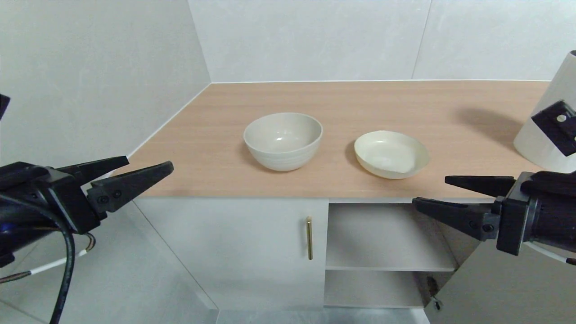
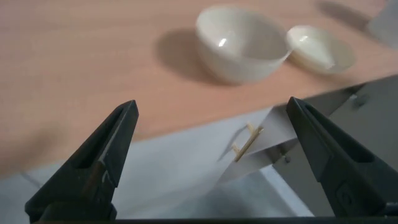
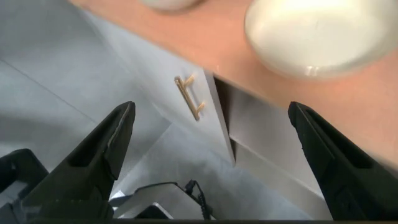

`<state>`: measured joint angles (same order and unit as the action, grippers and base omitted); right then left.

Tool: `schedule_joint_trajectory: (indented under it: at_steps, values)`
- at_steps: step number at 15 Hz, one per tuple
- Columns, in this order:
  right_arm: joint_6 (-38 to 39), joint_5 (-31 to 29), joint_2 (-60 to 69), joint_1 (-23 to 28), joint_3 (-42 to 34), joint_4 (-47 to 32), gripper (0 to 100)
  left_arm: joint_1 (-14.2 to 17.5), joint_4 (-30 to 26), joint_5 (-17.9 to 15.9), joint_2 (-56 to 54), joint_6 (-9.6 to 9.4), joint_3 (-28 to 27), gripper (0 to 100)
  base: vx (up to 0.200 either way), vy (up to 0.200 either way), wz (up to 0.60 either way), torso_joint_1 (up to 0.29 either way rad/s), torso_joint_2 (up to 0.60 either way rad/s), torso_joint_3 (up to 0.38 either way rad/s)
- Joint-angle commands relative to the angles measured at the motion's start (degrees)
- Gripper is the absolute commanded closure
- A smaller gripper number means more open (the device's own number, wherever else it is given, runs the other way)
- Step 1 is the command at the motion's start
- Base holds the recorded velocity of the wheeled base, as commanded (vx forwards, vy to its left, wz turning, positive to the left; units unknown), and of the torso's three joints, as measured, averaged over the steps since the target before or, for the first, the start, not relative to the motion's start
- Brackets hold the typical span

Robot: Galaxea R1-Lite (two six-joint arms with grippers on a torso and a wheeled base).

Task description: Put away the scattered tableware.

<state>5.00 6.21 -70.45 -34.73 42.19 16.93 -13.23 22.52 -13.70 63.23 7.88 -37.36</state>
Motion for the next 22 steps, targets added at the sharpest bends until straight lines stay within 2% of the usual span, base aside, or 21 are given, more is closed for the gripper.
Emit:
schedule_joint_trajectory:
  at_steps: [1, 4, 7, 8, 9, 10, 11, 12, 14, 15, 16, 17, 20, 21, 22]
  values:
    - [0.0, 0.0, -1.0, 0.2, 0.0, 0.7, 0, -0.7, 0.1, 0.1, 1.4, 0.04, -0.4, 0, 0.0, 0.0, 0.0, 0.256, -0.48, -0.266]
    - [-0.3, -0.1, -4.0, 1.6, -0.9, 5.1, 0, -1.4, -1.1, 0.2, 4.6, 0.04, -4.4, 0, 0.0, 0.0, 0.0, 0.17, -0.34, -0.178]
    - [-2.2, -0.7, -8.9, 4.4, 3.0, 8.5, 0, -1.4, -7.5, 0.3, 8.6, 0.12, -10.9, 0, 0.0, 0.0, 0.0, 0.034, -0.05, -0.032]
    - [-1.9, -2.1, -11.2, 5.0, 7.2, 4.9, 0, -1.6, -15.0, 0.3, 10.0, 0.12, -16.4, 0, 0.0, 0.0, 0.0, 0.0, 0.0, 0.0]
    - [-1.7, -3.7, -11.9, 5.2, 9.1, 1.3, 0, -2.0, -17.9, 0.3, 10.6, 0.12, -18.6, 0, 0.0, 0.0, 0.0, 0.0, 0.0, 0.0]
    - [0.8, -6.8, -12.4, 5.1, 14.4, -7.1, 0, -2.2, -22.7, 0.3, 11.5, 0.12, -22.7, 0, 0.0, 0.0, 0.0, 0.0, 0.0, 0.0]
    - [6.3, -8.7, -12.9, 5.1, 20.0, -12.8, 0, -3.8, -26.1, 0.3, 13.4, 0.3, -27.2, 0, 0.0, 0.0, 0.0, 0.0, 0.0, 0.0]
    - [9.7, -9.8, -13.0, 5.1, 22.5, -14.9, 0, -6.0, -27.5, 0.8, 15.3, 2.14, -30.3, 0, 0.0, 0.0, 0.0, 0.0, 0.0, 0.0]
    - [10.3, -13.9, -14.3, 5.1, 23.0, -15.3, 0, -9.7, -27.4, 2.7, 19.3, 10.32, -32.4, 0, 0.0, 0.0, 0.0, 0.0, 0.0, 0.0]
    - [10.4, -16.0, -14.8, 5.1, 23.2, -15.2, 0, -9.9, -27.4, 3.9, 21.3, 12.69, -33.8, 0, 0.0, 0.0, 0.0, 0.0, 0.0, 0.0]
    - [10.4, -17.1, -15.0, 5.1, 23.2, -15.2, 0, -9.9, -27.4, 4.7, 22.1, 13.57, -34.4, 0, 0.0, 0.0, 0.0, 0.0, 0.0, 0.0]
    - [10.4, -18.0, -15.1, 4.9, 23.2, -15.1, 0, -10.1, -27.4, 8.9, 25.4, 15.06, -36.0, 0, 0.0, 0.0, 0.0, 0.0, 0.0, 0.0]
    - [10.4, -18.2, -14.8, 4.9, 23.0, -15.1, 0, -13.1, -27.4, 27.3, 33.0, 15.24, -39.5, 0, 0.0, 0.0, 0.0, 0.0, 0.0, 0.0]
    - [10.4, -18.2, -14.8, 4.9, 23.0, -15.1, 0, -14.3, -27.4, 29.2, 34.0, 15.24, -39.8, 0, 0.0, 0.0, 0.0, 0.0, 0.0, 0.0]
    - [10.5, -18.2, -14.9, 4.9, 22.9, -15.1, 0, -14.9, -27.4, 29.2, 34.0, 15.24, -39.8, 0, 0.0, 0.0, 0.0, 0.0, 0.0, 0.0]
